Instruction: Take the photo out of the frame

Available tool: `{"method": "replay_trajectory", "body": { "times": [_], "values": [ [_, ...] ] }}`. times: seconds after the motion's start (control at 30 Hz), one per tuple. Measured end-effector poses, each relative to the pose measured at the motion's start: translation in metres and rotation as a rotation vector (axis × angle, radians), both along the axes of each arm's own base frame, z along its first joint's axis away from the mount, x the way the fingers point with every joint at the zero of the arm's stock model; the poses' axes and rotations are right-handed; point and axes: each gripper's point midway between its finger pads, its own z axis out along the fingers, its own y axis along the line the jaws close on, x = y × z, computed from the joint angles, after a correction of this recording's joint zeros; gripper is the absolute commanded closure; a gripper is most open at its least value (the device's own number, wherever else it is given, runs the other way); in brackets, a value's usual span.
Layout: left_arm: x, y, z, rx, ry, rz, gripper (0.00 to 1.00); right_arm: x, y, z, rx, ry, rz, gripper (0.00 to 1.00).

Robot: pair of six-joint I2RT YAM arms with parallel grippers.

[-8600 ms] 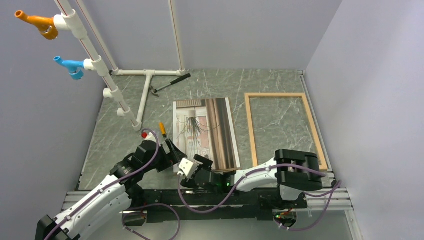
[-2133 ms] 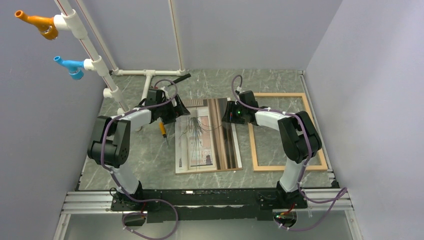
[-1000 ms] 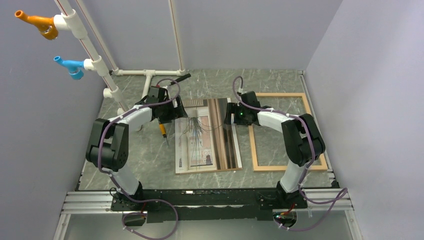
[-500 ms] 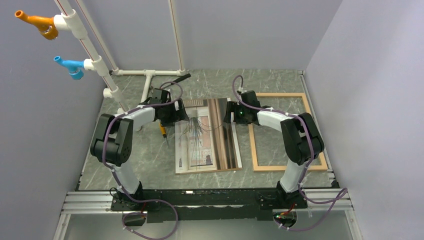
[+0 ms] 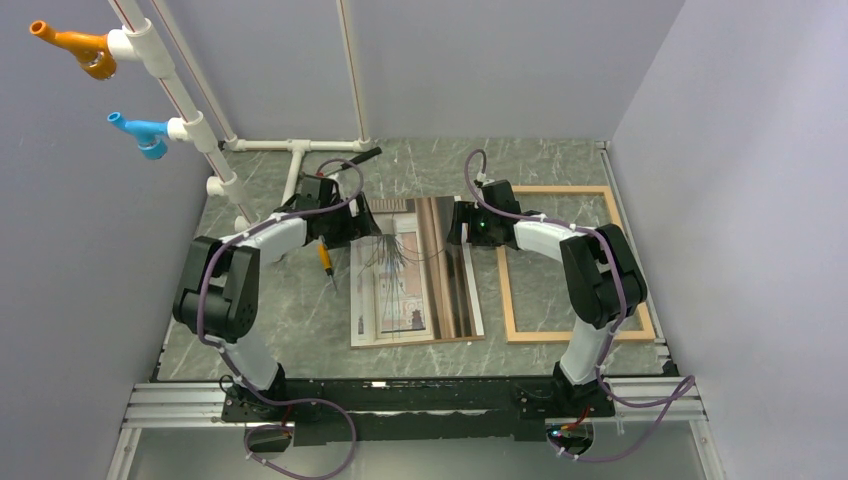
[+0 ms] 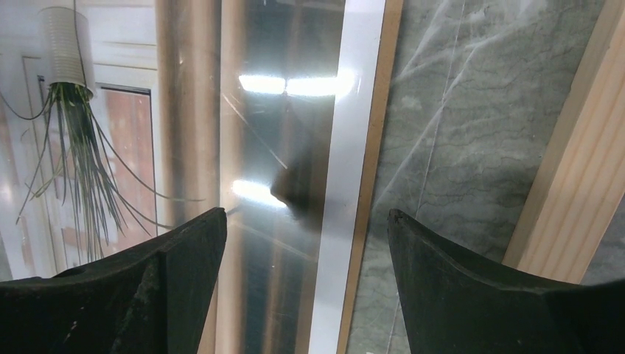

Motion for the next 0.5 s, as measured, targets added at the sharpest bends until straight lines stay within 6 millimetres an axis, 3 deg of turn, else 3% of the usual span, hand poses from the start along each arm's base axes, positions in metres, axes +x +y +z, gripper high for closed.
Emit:
{"method": "replay_trajectory", "body": {
  "times": [0.2,0.5],
  "values": [
    [0.002,-0.003,0.021,-0.028,-0.045,0.003,0.03,0.002,0.001,0.000,0.002,-0.003,0.000,0.19],
    [0.002,-0.005,0.022,-0.050,-0.042,0.019,0.14,0.003,0.001,0.000,0.003,-0.005,0.000,0.19]
  ]
}}
